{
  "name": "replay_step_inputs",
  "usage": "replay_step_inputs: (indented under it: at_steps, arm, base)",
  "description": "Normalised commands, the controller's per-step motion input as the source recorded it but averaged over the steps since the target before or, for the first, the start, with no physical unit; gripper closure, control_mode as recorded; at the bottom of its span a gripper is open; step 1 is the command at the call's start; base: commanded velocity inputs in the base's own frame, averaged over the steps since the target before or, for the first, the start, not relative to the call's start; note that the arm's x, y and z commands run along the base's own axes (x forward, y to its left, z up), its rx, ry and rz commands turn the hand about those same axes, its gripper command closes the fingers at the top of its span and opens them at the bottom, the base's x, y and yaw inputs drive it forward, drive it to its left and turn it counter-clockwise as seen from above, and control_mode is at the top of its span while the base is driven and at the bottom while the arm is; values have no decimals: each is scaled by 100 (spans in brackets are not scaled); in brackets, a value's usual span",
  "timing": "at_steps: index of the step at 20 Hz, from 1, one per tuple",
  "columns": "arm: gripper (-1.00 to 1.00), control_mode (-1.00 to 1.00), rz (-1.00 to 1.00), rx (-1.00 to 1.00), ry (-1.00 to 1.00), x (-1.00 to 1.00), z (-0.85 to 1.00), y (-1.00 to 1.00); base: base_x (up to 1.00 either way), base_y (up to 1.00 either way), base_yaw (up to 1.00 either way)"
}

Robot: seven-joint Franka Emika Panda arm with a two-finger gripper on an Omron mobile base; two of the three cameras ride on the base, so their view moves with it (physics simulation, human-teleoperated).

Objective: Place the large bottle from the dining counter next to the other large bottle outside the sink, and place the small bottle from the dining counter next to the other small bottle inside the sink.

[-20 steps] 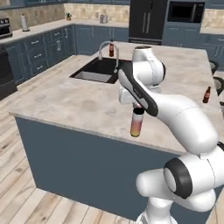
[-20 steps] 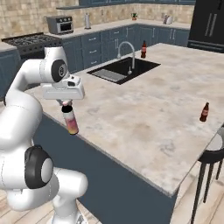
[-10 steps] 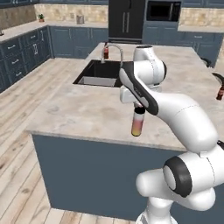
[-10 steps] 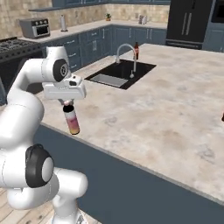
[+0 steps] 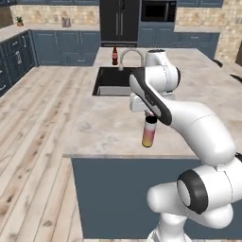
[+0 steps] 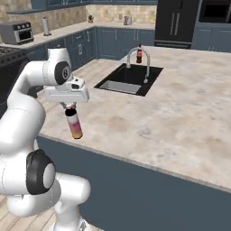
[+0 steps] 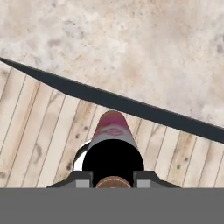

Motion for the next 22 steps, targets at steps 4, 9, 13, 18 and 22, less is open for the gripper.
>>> replay_step_inputs:
  at_steps: [4,9,13,18,22]
  arm:
    - [100,100,0,0,0,0,0,0]
    - [100,100,0,0,0,0,0,0]
    - [100,100,0,0,0,0,0,0]
    - [100,100,0,0,0,0,0,0]
    - [100,100,0,0,0,0,0,0]
  base:
    - [26,100,-33]
    - [36,100,-33]
    - [38,100,-34]
    - [46,100,-34]
    - [72,100,-38]
